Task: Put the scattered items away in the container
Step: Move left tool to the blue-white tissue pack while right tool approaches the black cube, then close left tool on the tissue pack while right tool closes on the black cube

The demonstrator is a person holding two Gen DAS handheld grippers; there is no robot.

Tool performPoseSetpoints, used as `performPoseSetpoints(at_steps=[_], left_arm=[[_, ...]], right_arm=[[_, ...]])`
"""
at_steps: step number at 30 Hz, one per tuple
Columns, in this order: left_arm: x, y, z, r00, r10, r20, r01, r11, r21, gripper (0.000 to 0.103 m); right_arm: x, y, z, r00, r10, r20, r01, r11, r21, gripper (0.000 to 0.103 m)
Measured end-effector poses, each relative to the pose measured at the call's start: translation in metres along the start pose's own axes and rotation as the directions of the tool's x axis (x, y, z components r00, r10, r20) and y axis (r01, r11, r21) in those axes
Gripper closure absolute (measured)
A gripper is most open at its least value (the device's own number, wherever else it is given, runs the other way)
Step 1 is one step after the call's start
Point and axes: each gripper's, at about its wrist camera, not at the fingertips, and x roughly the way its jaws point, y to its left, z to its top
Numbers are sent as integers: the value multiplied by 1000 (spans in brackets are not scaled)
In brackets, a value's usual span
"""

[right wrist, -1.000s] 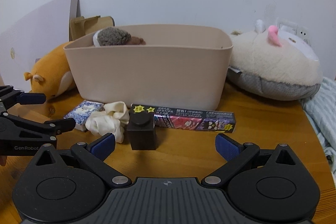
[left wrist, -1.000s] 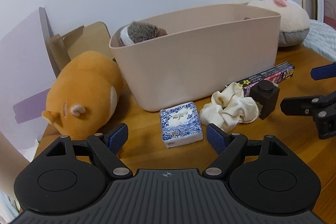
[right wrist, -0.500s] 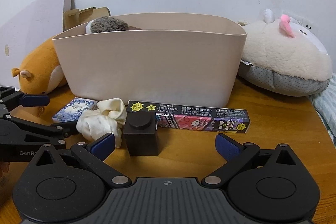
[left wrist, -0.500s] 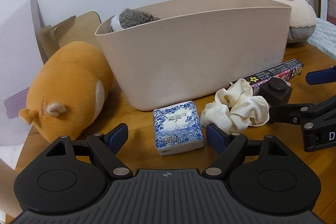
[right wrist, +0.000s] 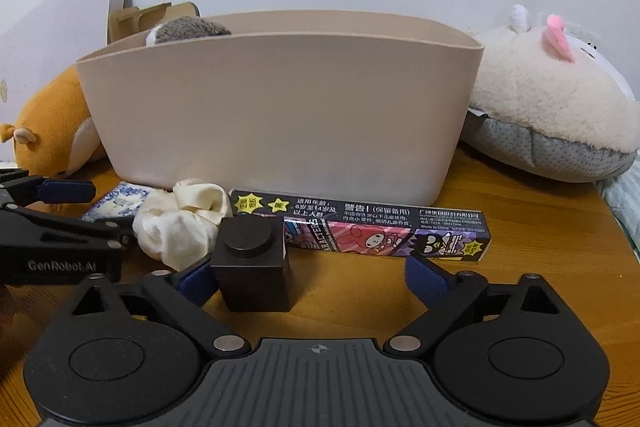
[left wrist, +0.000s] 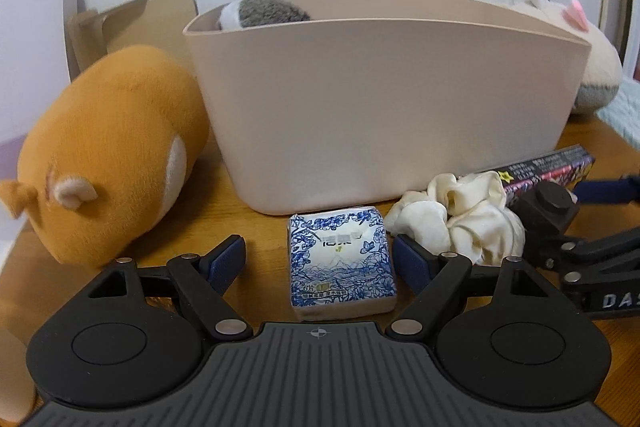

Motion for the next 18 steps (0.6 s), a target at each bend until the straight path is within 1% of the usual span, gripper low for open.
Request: performPoseSetpoints(at_steps=[2, 4, 5, 6, 8, 9, 10, 11, 16, 18], left_arm=[[1, 3, 0, 1000, -13, -4, 13, 1000, -19, 21], [1, 2, 0, 1000, -13, -3, 13, 1000, -14, 24], [1, 2, 0, 1000, -17, -3, 17, 1000, -12, 29], [0, 1, 0, 1000, -23, -3, 23, 1000, -9, 32], [-2, -3, 1, 999, -36, -2, 36, 999, 1, 45], [-3, -6, 1, 999, -40, -2, 40, 999, 6, 48], [-4, -8, 1, 999, -43, -2, 43, 999, 12, 53], [-4, -10, 1, 999, -42, -2, 42, 999, 15, 55], [-13, -17, -3, 999, -32, -1, 32, 999, 13, 55], [-14, -16, -3, 999, -34, -3, 34, 999, 9, 56]], right_arm=[[2, 0, 0, 1000, 6, -6, -6, 1000, -2, 12], [2, -1, 1, 1000, 5, -4, -5, 1000, -6, 14], [2, -1, 1, 1000, 8, -3, -8, 1000, -8, 16], [2, 0, 1, 1000, 9, -3, -10, 1000, -12, 19], [2, 0, 2, 1000, 13, -3, -13, 1000, -16, 24], [2, 0, 2, 1000, 18, -3, -18, 1000, -15, 29], [2, -1, 3, 1000, 22, -3, -22, 1000, -14, 32], [2, -1, 3, 1000, 23, -4, -23, 1000, -12, 36], [-2, 0, 2, 1000, 27, 0, -27, 1000, -13, 53], [-5, 1, 1, 1000, 28, 0, -28, 1000, -14, 64]])
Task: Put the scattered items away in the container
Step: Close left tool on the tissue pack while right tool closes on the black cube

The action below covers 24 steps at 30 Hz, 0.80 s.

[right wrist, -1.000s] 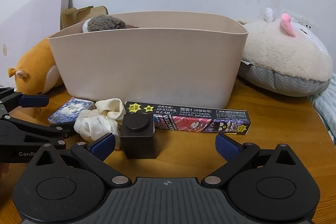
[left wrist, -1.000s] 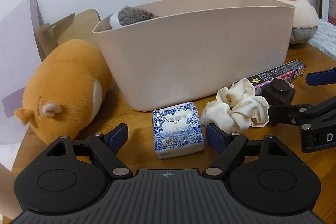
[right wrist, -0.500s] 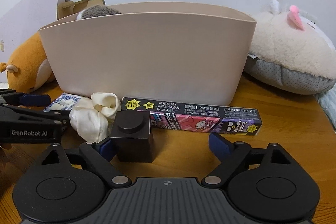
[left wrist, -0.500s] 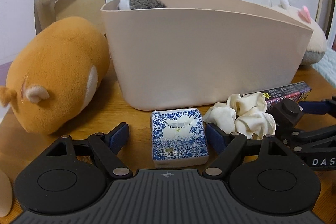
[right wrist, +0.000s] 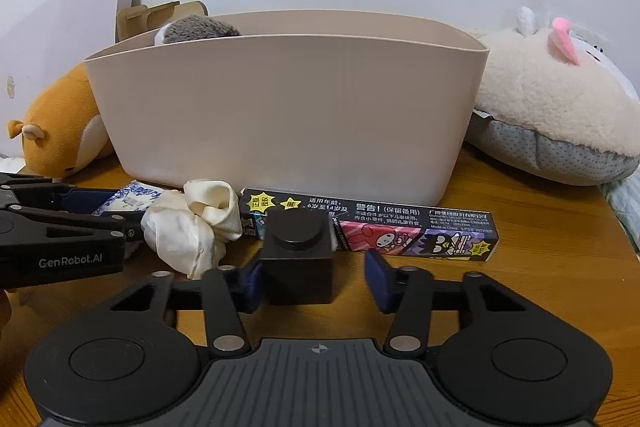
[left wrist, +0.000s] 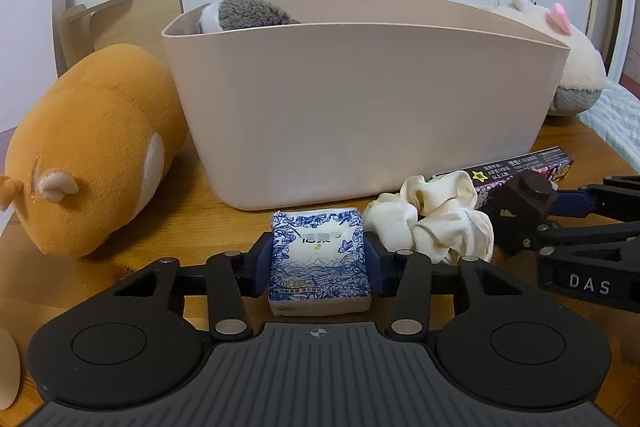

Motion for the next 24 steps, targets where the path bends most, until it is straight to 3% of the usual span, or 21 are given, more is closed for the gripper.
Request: performPoseSetpoints(at_steps=[2, 11, 24], left_arm=[[0, 1, 0, 1000, 3, -2, -3, 1000, -6, 56], [-10, -3, -9, 998, 62, 12, -62, 998, -17, 57], [-33, 0, -23, 998, 65, 5, -65, 998, -24, 57]], right_arm=[[-3, 0, -2, 1000, 2, 2, -2, 1000, 5, 74], [-13, 3, -7, 1000, 14, 2, -14, 1000, 16, 74], [-36, -6, -19, 999, 41, -2, -41, 999, 31, 74]])
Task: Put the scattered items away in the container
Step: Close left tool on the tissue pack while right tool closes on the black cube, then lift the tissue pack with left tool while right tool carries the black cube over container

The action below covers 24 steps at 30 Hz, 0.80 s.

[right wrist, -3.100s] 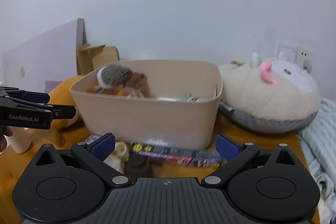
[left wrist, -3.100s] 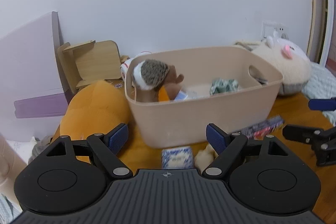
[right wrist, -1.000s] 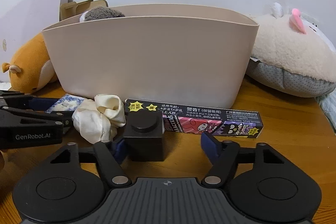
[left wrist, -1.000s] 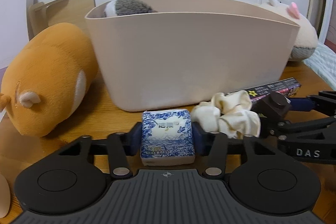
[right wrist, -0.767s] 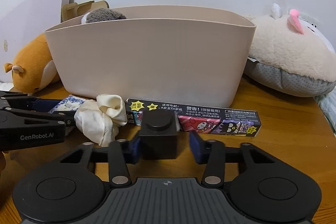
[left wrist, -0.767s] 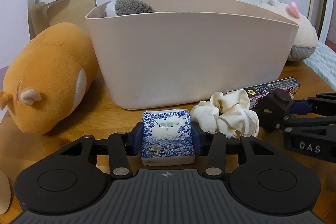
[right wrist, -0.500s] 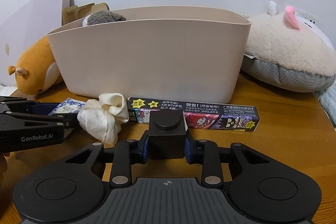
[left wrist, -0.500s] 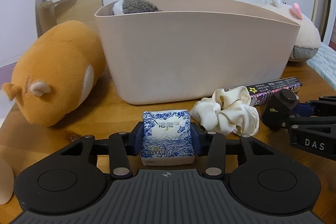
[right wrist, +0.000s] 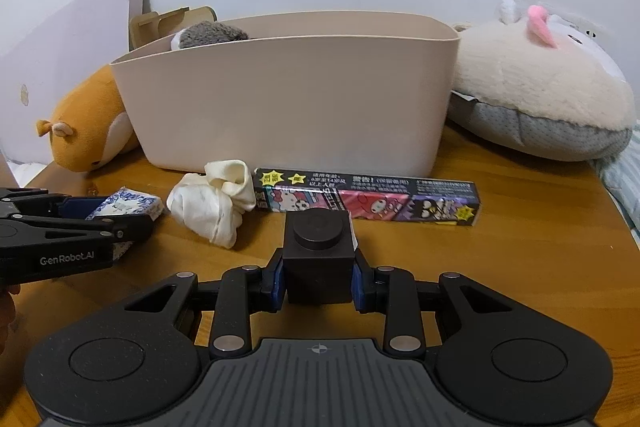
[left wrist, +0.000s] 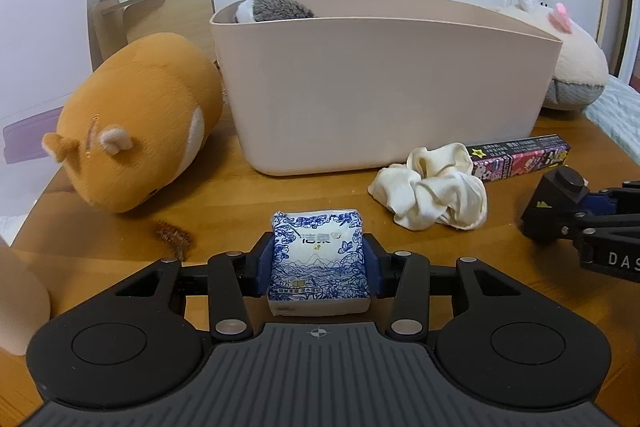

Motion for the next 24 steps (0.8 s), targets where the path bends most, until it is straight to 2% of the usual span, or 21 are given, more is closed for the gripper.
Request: performPoseSetpoints(at_steps=[10, 24], left_arm=[[-44, 2, 10, 998, -27, 62, 26, 1000, 13, 57], [-75, -4, 47, 984, -49, 173, 41, 998, 49, 57]], right_arm=[[-35, -7, 3, 999, 19, 48, -18, 1000, -15, 74], [-87, -7, 46, 982, 41, 183, -30, 998, -60, 74]])
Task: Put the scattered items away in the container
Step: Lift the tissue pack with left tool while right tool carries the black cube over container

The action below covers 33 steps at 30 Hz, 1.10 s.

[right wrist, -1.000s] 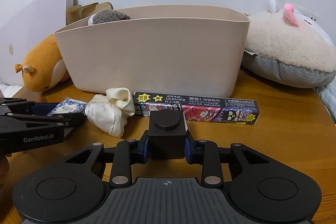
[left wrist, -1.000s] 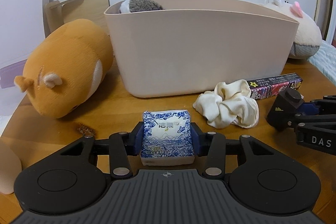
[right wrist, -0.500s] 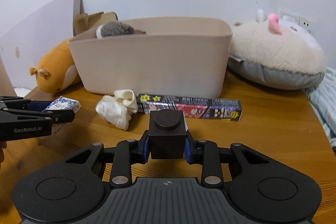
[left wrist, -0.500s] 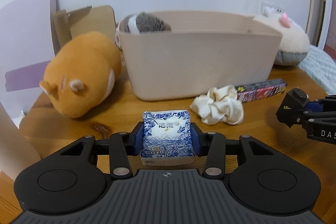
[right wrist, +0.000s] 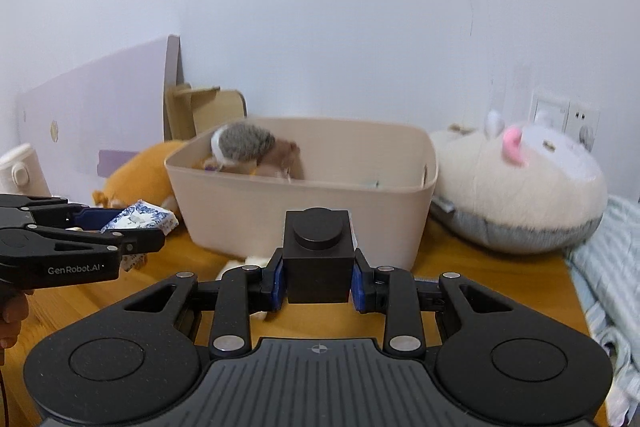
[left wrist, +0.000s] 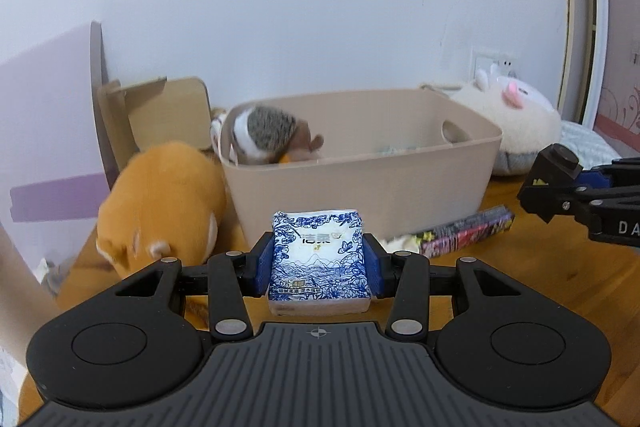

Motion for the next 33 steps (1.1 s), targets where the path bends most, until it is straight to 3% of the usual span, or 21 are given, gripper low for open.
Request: performPoseSetpoints(at_steps=[16, 27, 33], left_arm=[[11, 2, 62, 999, 3, 52, -2, 1000, -10, 57], [56, 12, 87, 995, -34, -89, 25, 995, -101, 57], [73, 9, 97, 993, -24, -112, 13, 995, -95, 57]], right_arm=[[9, -5, 55, 999, -33, 38, 36, 995, -88, 74], [41, -16, 70, 999, -34, 8, 34, 997, -75, 74], [62, -26, 79, 999, -32, -10, 32, 999, -42, 74]])
